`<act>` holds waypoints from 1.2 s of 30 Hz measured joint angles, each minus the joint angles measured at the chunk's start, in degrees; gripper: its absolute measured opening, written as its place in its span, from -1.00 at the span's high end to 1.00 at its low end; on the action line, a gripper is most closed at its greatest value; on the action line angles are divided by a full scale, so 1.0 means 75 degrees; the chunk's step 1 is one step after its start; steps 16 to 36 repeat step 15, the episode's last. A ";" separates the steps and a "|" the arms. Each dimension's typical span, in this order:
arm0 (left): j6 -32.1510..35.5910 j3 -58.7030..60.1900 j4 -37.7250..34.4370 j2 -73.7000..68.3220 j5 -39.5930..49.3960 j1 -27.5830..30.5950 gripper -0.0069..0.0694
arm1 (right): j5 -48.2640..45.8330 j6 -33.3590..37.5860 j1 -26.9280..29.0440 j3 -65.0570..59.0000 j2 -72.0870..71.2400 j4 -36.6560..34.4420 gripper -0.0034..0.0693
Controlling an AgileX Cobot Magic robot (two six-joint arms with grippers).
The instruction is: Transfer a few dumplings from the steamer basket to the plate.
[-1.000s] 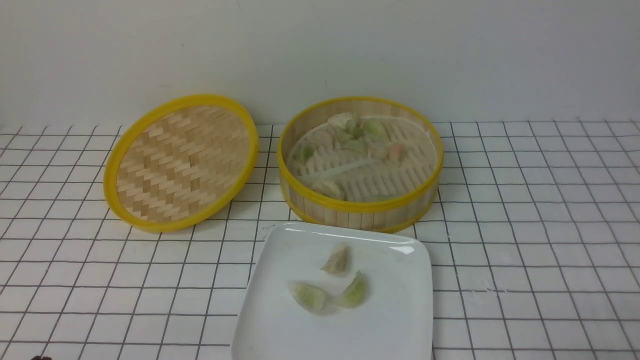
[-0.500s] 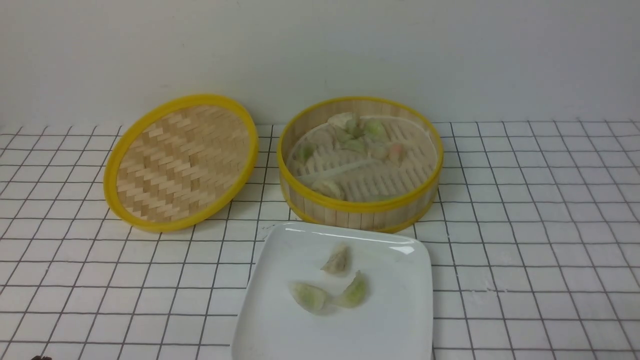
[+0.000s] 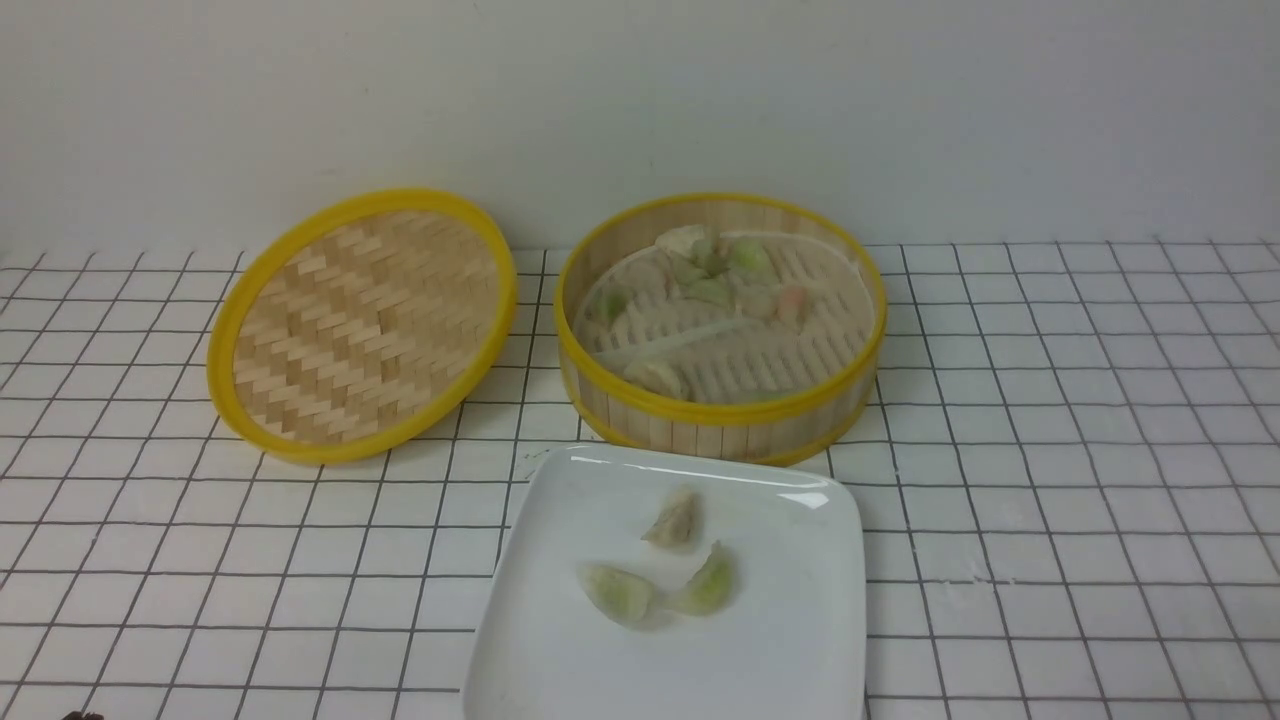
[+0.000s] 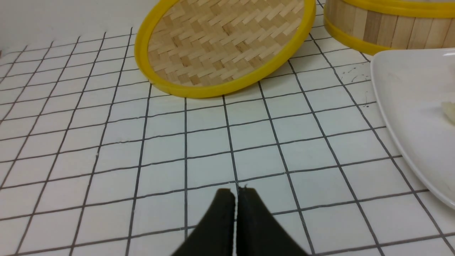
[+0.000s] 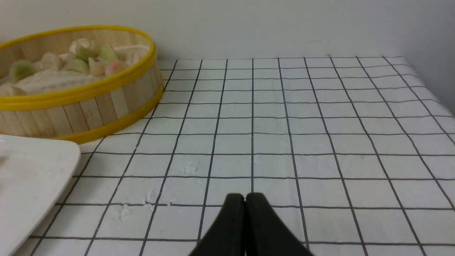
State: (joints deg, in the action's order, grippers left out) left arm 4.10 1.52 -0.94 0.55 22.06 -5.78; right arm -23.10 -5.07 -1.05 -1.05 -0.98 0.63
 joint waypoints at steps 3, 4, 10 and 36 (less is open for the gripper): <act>0.0000 0.0000 0.0000 0.0000 0.0000 0.0000 0.83 | 0.0009 -0.0028 0.0000 0.0000 0.0000 0.0000 0.95; 0.0000 0.0000 0.0000 0.0000 0.0000 0.0000 0.83 | 0.0008 -0.0030 0.0000 0.0000 0.0000 0.0000 0.95; 0.0000 0.0000 0.0000 0.0000 0.0000 0.0000 0.83 | 0.0008 -0.0052 0.0000 0.0000 0.0000 0.0000 0.95; 0.0000 0.0000 0.0000 0.0000 0.0000 0.0000 0.83 | 0.0008 -0.0052 0.0000 0.0000 0.0000 0.0000 0.95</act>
